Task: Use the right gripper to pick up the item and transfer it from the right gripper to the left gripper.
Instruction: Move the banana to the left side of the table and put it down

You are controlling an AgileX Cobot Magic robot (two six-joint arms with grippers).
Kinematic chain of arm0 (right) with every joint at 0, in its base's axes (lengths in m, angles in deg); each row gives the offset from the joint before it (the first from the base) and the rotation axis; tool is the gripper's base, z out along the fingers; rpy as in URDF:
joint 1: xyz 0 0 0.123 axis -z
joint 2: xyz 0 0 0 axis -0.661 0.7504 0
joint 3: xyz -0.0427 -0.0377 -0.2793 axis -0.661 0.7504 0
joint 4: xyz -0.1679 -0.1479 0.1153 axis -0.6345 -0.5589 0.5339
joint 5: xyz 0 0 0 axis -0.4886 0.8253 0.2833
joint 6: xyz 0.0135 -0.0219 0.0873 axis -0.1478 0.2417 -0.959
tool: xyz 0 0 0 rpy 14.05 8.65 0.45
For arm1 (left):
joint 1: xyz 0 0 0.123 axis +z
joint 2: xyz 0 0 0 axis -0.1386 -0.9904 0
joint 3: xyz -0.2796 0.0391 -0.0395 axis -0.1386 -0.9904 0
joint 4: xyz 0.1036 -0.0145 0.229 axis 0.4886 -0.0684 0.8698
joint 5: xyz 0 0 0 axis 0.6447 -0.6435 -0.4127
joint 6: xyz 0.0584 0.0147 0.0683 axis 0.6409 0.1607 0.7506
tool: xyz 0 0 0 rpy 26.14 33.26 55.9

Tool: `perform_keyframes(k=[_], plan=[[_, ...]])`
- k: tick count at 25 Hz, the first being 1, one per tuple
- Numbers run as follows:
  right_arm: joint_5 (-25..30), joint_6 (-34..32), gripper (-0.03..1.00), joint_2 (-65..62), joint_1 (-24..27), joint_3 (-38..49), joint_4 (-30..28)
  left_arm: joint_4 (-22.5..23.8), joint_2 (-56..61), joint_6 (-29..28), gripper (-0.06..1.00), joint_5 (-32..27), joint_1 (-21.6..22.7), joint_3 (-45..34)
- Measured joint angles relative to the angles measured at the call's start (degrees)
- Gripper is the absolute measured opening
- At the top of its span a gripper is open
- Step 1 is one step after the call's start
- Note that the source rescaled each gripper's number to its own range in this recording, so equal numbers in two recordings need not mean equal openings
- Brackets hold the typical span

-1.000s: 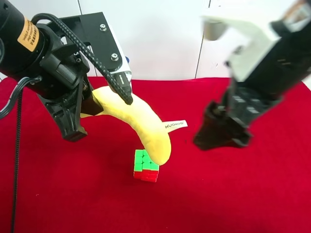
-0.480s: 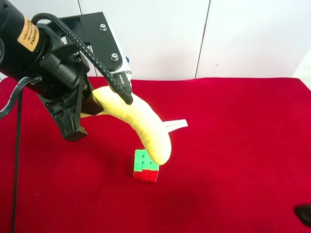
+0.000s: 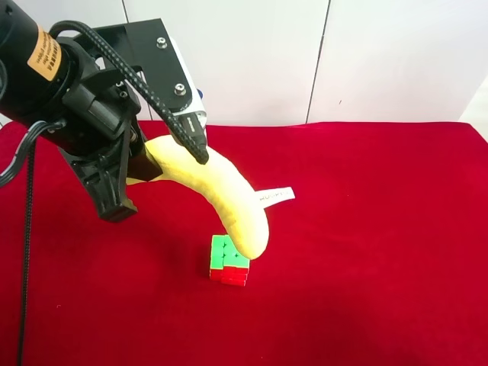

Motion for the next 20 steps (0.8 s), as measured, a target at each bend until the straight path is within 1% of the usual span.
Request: perform_keyframes(k=[6, 13, 16, 20], plan=[[0.0, 0.0, 1.0, 0.0, 0.0, 0.0, -0.3, 0.0, 0.0, 0.0, 0.0, 0.2, 0.0, 0.0], [0.0, 0.0, 1.0, 0.0, 0.1, 0.0, -0.3, 0.0, 0.0, 0.0, 0.0, 3.0, 0.0, 0.0], [0.0, 0.0, 1.0, 0.0, 3.4, 0.0, -0.3, 0.0, 0.0, 0.0, 0.0, 3.3, 0.0, 0.0], [0.0, 0.0, 1.0, -2.0, 11.5, 0.1, -0.3, 0.0, 0.0, -1.5, 0.0, 3.3, 0.0, 0.0]])
